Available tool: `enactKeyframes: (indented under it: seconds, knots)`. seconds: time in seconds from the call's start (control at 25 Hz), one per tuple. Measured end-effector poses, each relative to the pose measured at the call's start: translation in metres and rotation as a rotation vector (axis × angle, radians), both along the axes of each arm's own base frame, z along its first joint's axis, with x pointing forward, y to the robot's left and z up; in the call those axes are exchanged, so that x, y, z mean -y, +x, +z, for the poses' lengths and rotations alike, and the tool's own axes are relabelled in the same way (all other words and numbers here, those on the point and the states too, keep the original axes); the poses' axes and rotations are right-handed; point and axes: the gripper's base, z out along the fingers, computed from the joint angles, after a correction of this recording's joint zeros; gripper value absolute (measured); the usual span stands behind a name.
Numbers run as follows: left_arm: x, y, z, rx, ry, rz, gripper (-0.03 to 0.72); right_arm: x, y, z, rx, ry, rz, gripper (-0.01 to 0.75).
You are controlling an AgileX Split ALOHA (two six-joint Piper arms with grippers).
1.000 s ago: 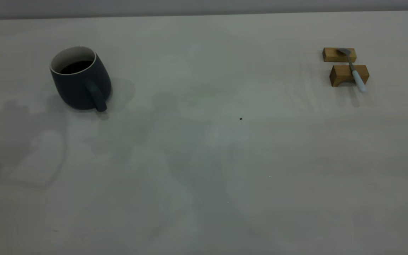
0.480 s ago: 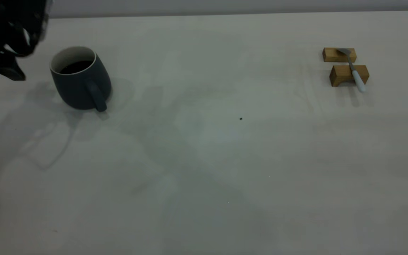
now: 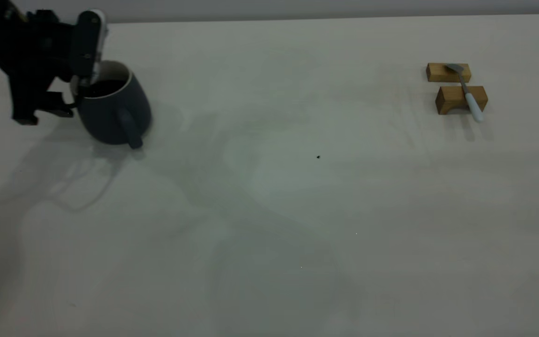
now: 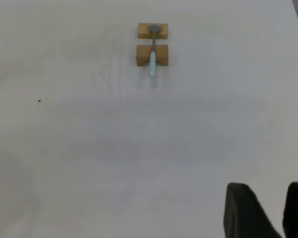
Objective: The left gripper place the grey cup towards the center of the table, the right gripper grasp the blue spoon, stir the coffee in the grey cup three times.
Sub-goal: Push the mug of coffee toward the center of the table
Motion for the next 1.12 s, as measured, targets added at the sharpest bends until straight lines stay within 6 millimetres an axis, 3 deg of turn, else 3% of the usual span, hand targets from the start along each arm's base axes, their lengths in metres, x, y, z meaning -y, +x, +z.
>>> enactKeyframes:
  seconds: [0.8,1.04,1.12]
  knots:
    - [0.138,-0.021,0.000,0.055,-0.192,-0.043,0.588,0.000,0.000,0.000,0.000,0.000,0.000,0.237]
    - [0.151,-0.026,0.005,0.058,-0.237,-0.005,0.588,0.000,0.000,0.000,0.000,0.000,0.000,0.237]
    - [0.149,-0.027,0.019,0.035,-0.238,0.045,0.588,0.000,0.000,0.000,0.000,0.000,0.000,0.237]
